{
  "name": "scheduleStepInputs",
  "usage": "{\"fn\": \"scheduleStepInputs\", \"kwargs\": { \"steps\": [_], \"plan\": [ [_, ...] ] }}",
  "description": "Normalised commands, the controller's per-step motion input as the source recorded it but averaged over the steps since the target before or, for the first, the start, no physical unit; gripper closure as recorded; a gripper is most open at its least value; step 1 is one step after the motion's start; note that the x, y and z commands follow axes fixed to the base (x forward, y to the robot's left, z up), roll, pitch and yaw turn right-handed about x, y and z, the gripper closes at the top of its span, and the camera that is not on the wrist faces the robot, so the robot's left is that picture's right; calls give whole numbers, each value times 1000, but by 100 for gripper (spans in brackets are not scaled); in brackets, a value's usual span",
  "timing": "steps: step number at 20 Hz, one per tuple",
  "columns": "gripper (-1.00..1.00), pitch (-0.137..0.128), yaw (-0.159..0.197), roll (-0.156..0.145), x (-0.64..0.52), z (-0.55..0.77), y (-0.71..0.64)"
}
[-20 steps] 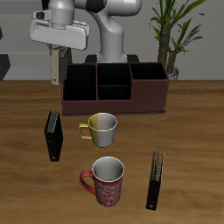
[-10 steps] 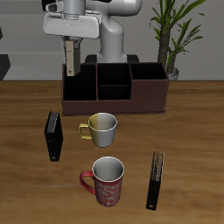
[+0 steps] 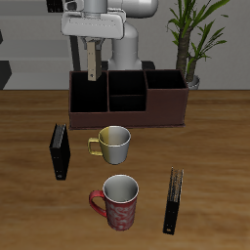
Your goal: Place the yellow book into the back desk caddy's right compartment
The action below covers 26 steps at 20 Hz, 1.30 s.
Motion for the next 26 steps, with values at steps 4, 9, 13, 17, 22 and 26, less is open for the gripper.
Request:
{"fn": "scheduleStepInputs", "kwargs": {
  "steps": [4, 9, 13, 17, 22, 26],
  "plan": [
    [100, -14, 37, 39, -303, -22, 479],
    [100, 14, 3, -17, -198, 11, 321],
    [100, 30, -6, 9, -87, 22, 290],
    [100, 37, 13, 38, -84, 42, 351],
    [100, 6, 25, 43, -32, 117, 494],
    [100, 12, 20, 30, 45, 50, 429]
  ]
}}
